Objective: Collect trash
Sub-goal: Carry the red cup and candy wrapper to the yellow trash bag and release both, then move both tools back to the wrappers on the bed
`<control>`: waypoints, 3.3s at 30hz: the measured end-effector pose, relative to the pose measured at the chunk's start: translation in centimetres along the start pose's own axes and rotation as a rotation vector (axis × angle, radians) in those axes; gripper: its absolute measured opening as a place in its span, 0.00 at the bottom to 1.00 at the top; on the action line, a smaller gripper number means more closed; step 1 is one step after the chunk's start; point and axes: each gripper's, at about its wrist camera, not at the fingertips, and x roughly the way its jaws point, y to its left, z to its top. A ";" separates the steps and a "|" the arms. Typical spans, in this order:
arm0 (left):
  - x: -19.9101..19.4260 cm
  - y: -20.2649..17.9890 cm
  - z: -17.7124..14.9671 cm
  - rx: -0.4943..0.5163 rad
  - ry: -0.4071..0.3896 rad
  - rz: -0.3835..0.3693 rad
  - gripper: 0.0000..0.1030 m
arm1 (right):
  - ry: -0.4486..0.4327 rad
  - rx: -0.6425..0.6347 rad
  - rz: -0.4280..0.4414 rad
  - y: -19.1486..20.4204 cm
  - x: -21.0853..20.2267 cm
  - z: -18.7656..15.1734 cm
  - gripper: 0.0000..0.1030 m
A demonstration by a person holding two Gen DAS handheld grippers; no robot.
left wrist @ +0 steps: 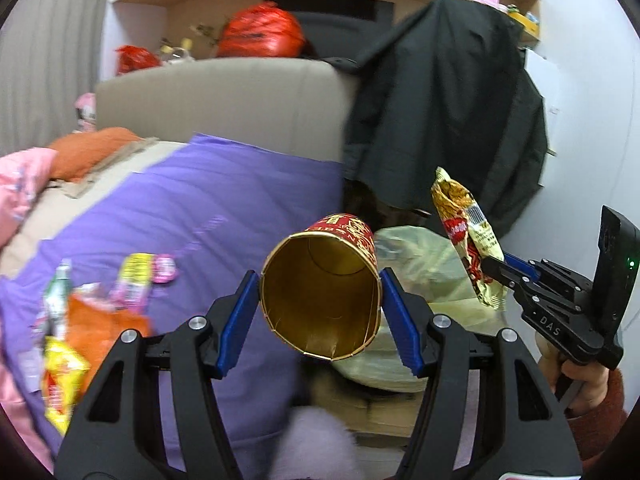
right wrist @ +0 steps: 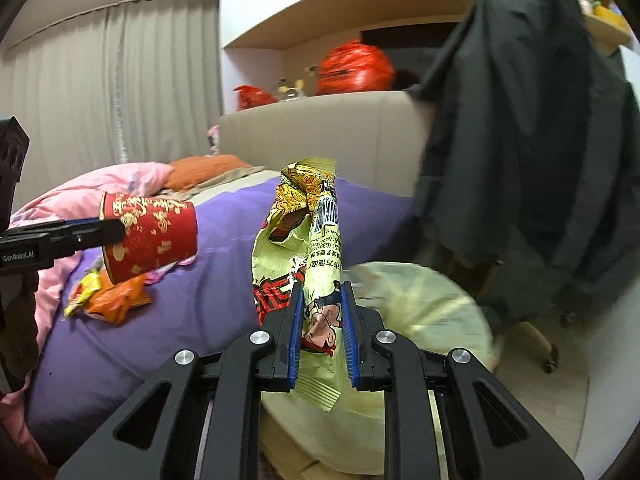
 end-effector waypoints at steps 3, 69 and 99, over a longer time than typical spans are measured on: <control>1.9 -2.6 0.4 0.014 0.014 -0.049 0.56 | 0.002 0.023 -0.040 -2.8 -0.5 -0.3 0.18; 11.6 -3.4 1.6 0.045 0.149 -0.108 0.75 | 0.142 0.130 -0.053 -7.8 7.3 -1.2 0.54; -9.6 29.8 -7.8 -0.338 0.008 0.360 0.75 | 0.128 -0.240 0.190 18.1 7.5 2.9 0.63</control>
